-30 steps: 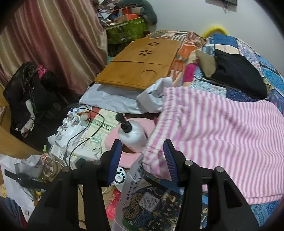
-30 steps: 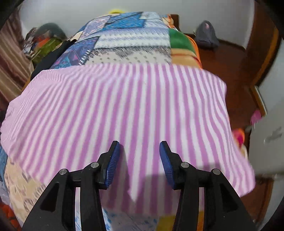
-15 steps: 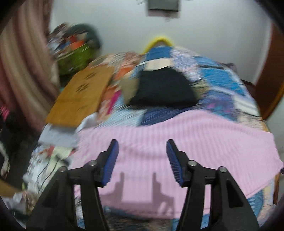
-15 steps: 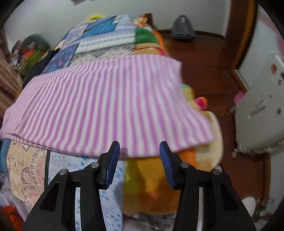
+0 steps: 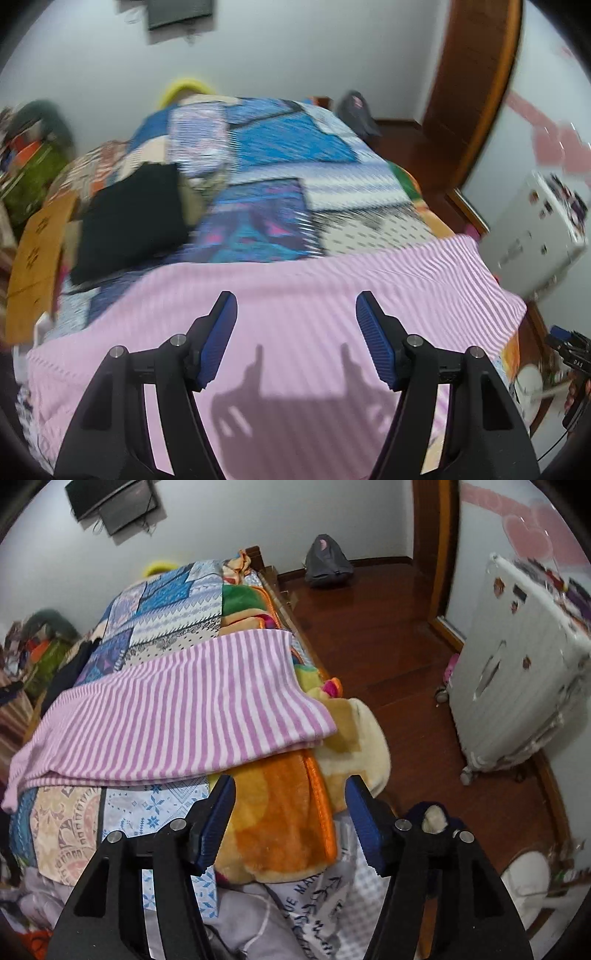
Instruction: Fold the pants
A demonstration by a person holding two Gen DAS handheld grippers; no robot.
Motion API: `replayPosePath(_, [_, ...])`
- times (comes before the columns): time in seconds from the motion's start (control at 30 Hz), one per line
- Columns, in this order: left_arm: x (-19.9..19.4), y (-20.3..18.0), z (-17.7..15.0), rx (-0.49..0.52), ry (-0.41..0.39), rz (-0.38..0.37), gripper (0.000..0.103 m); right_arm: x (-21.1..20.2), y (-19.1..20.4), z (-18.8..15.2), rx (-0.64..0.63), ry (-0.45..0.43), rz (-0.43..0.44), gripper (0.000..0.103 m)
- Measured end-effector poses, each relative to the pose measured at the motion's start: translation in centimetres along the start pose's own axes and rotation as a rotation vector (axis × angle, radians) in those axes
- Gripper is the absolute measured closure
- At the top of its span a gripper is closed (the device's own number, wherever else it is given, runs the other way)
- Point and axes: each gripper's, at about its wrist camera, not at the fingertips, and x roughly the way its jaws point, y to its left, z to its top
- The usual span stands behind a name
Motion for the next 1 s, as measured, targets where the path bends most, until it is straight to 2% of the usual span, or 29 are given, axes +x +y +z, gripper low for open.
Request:
replayPosePath(0.2, [3.8, -6.4, -0.3, 0.089, 0.085, -0.064, 0.036, 2.9, 0.7, -0.4, 0.014, 0.028, 0.062, 0.045])
replayPosePath(0.5, [8.2, -11.7, -1.2, 0.179, 0.204, -0.088, 0.036, 5.9, -0.5, 0.1, 0.155, 0.006, 0.165, 0.045])
replayPosePath(0.6, [9.1, -13.1, -1.8, 0.225, 0.222, -0.085, 0.036, 7.2, -1.0, -0.1, 0.196, 0.033, 0.191, 0.045])
replayPosePath(0.83, [10.6, -14.8, -2.6, 0.276, 0.239, -0.064, 0.036, 7.5, -1.4, 0.5, 0.215, -0.023, 0.222, 0.043])
replayPosePath(0.93, [11.0, -15.0, -2.6, 0.276, 0.238, -0.059, 0.036, 7.6, -1.4, 1.1, 0.206, -0.041, 0.220, 0.046])
replayPosePath(1.0, [11.1, -15.1, -2.7, 0.274, 0.236, -0.058, 0.036, 7.9, -1.6, 1.6, 0.207, -0.044, 0.220, 0.053])
